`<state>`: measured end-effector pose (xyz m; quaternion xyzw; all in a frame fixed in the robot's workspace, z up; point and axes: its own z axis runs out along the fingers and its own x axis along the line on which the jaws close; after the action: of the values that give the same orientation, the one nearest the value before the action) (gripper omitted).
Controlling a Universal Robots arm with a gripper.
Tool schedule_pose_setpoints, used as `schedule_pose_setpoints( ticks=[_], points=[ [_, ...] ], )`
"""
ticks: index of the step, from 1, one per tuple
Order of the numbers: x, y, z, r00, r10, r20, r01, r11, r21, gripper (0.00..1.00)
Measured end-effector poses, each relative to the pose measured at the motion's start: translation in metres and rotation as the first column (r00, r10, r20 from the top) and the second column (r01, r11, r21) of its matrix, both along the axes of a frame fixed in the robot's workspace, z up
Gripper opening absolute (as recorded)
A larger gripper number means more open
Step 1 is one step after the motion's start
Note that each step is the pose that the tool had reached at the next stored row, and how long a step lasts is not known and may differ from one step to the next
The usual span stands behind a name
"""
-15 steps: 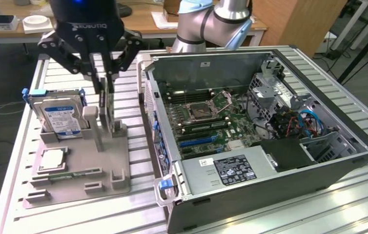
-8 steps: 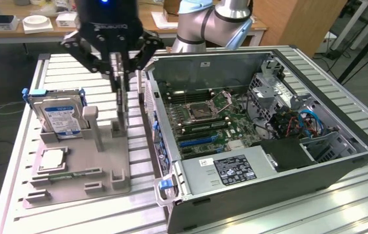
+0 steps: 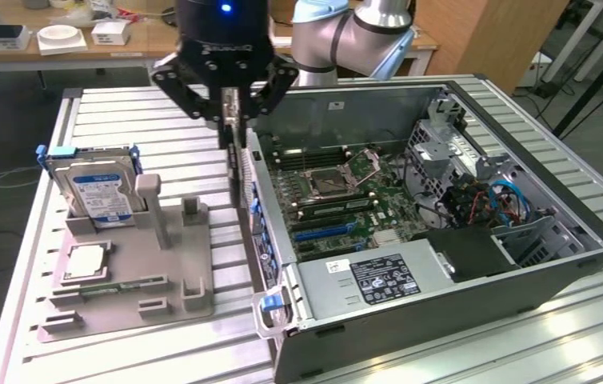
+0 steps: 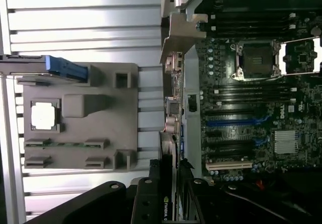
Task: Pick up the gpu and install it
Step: 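Pick up the gpu and move the gpu toward the slot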
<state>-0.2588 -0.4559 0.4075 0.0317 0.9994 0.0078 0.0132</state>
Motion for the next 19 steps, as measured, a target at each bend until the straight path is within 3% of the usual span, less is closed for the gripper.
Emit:
schedule_pose_setpoints(
  ticks=[9, 12, 15, 19],
  points=[
    [0.04, 0.0056, -0.0073, 1.0, 0.0, -0.0006, 0.0, 1.0, -0.0004, 0.26],
    [0.041, 0.0066, -0.0055, 1.0, -0.001, 0.001, 0.001, 1.0, 0.0012, 0.26],
    [0.04, 0.0136, -0.0027, 1.0, 0.0, 0.0, 0.0, 1.0, -0.0011, 0.26],
    [0.04, 0.0138, 0.0102, 1.0, 0.0, -0.0001, 0.0, 1.0, 0.0026, 0.26]
  ],
)
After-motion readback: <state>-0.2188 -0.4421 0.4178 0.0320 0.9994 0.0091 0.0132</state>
